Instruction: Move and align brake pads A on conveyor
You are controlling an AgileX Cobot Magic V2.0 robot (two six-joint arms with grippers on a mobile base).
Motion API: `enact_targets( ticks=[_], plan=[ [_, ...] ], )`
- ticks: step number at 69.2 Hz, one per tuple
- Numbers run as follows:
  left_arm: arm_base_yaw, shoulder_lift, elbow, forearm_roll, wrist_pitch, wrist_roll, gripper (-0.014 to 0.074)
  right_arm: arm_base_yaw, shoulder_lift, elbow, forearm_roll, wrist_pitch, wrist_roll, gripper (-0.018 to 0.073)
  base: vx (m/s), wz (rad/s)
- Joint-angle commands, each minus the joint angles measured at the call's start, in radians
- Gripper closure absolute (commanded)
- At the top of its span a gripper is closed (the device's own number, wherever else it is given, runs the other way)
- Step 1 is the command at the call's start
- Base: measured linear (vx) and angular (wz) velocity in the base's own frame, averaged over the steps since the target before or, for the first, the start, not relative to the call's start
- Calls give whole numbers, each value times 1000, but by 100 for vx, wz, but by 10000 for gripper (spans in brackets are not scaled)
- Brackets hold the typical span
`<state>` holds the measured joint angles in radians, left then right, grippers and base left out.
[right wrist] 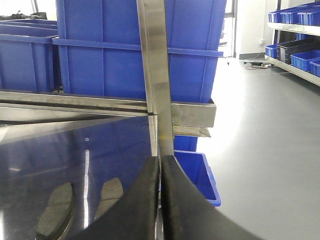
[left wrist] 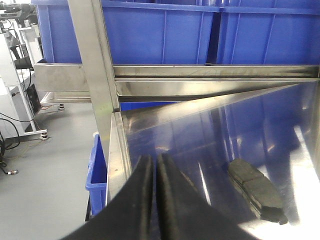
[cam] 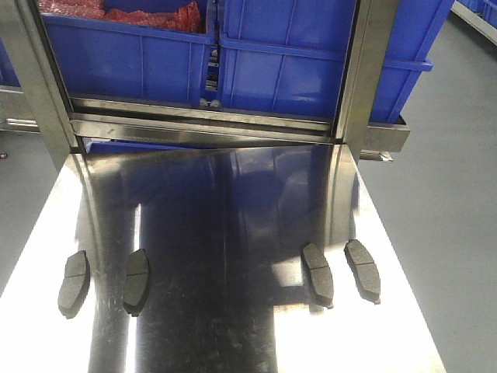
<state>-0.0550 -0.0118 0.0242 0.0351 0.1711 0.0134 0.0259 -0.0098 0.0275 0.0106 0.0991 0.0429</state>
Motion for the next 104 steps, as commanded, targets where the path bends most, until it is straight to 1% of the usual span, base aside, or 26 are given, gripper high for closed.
enact_targets(
  ticks=[1,64,81,85,94,97,104],
  plan=[
    [1,-13,-9,-7,-78,-2,603,-6,-16,21,-3,-66,-4,568,0,0],
    [1,-13,-9,-7,-78,-2,603,-6,-16,21,-3,-66,-4,568,0,0],
    [1,-13,-11,-7,-93,-2,603,-6,-16,21,-3,-66,-4,568,0,0],
    [1,-13,-11,-6,-116,0,603,-6,-16,21,-3,-66,-4,568,0,0],
    [1,-12,-29,1,-207,3,603,-6,-16,21,-3,-66,-4,568,0,0],
    [1,-2,-53,1,-188,3,603,-6,-16,21,-3,-66,-4,568,0,0],
    [1,69,-149,-1,-58,-2,603,-6,-16,21,-3,-66,-4,568,0,0]
  ],
)
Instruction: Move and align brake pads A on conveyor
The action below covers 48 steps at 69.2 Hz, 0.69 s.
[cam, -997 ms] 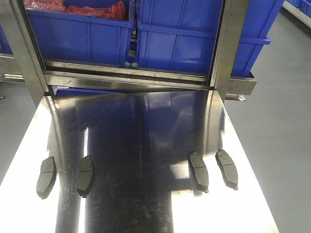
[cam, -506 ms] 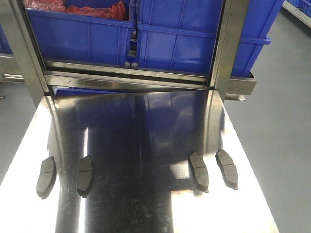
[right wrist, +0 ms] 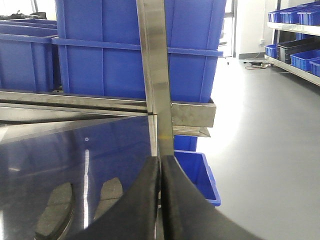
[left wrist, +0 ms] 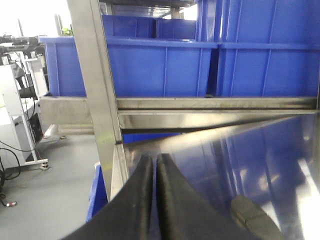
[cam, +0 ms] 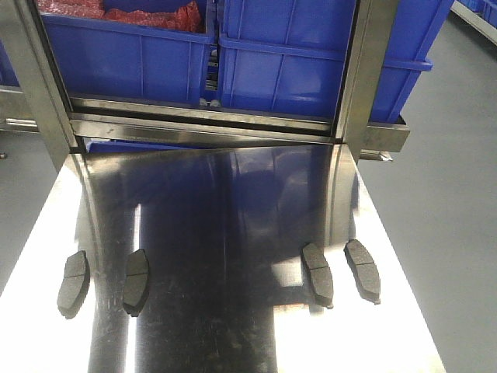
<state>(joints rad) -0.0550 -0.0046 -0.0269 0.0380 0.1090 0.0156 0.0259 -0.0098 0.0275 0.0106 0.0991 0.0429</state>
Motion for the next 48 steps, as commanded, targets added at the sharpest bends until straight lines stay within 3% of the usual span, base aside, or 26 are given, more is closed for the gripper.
enact_targets(
  ticks=[1,18,34,42,48],
  plan=[
    [1,76,-118,-11,24,-5,603,-6,-16,21,-3,-66,-4,568,0,0],
    [1,390,-380,-44,211,-8,603,-6,-16,21,-3,-66,-4,568,0,0],
    [1,499,-433,-44,202,-8,586,-6,-16,21,-3,-66,-4,568,0,0],
    [1,498,-433,-44,202,-8,474,-6,-16,21,-3,-66,-4,568,0,0],
    [1,498,-433,-46,202,-8,289,-6,-16,21,-3,-66,-4,568,0,0]
  ],
)
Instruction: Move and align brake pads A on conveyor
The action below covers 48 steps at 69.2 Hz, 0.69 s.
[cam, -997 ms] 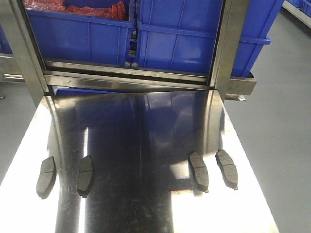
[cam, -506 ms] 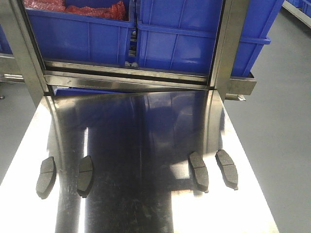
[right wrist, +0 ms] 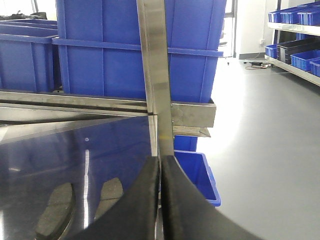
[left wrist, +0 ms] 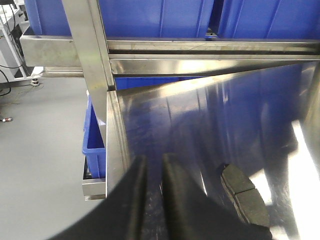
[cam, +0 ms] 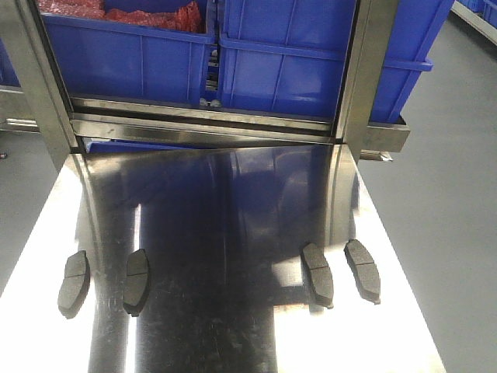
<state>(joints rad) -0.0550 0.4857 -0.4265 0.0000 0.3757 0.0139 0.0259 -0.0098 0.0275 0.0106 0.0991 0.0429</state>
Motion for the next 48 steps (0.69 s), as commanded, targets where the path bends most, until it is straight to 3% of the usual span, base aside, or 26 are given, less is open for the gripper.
enact_targets(
  ticks=[1,8,16,28,41,48],
  plan=[
    [1,8,-34,-8,-65,-7,258,-6,-16,21,-3,-66,-4,568,0,0],
    [1,8,-34,-25,-71,-7,25,-6,-16,21,-3,-66,-4,568,0,0],
    [1,8,-34,-25,-69,-7,-137,-6,-16,21,-3,-66,-4,568,0,0],
    [1,40,-45,-31,-96,-8,-113,-6,-16,21,-3,-66,-4,568,0,0],
    [1,305,-195,-62,-14,-14,-85,-6,-16,21,-3,-66,-4,568,0,0],
    [1,480,-279,-62,29,-66,-85,-6,-16,21,-3,-66,-4,568,0,0]
  ],
)
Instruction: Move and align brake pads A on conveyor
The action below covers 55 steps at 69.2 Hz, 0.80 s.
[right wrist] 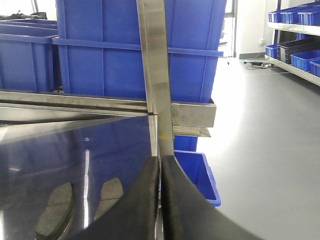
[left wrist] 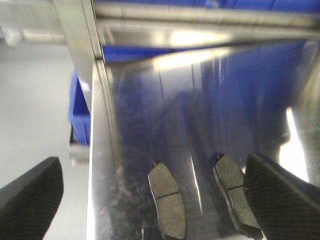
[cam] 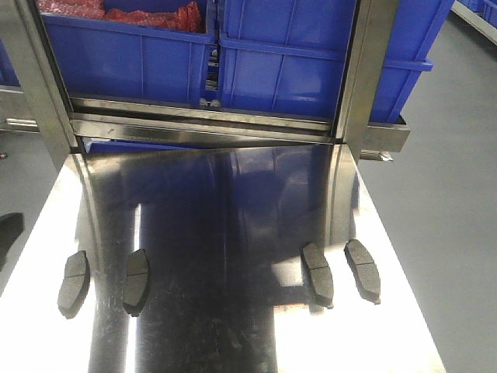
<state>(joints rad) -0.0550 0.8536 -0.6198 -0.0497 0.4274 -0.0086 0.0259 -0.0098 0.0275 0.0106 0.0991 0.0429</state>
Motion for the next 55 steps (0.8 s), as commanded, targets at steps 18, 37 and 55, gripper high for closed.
enact_targets(
  ticks=[18,37,55],
  plan=[
    [-37,406,-235,-38,62,-85,-79,-6,-16,21,-3,-66,-4,568,0,0],
    [-37,590,-260,-37,83,-165,-64,-6,-16,21,-3,-66,-4,568,0,0],
    [-37,686,-259,-37,78,-167,-48,-6,-16,21,-3,-66,-4,568,0,0]
  ],
)
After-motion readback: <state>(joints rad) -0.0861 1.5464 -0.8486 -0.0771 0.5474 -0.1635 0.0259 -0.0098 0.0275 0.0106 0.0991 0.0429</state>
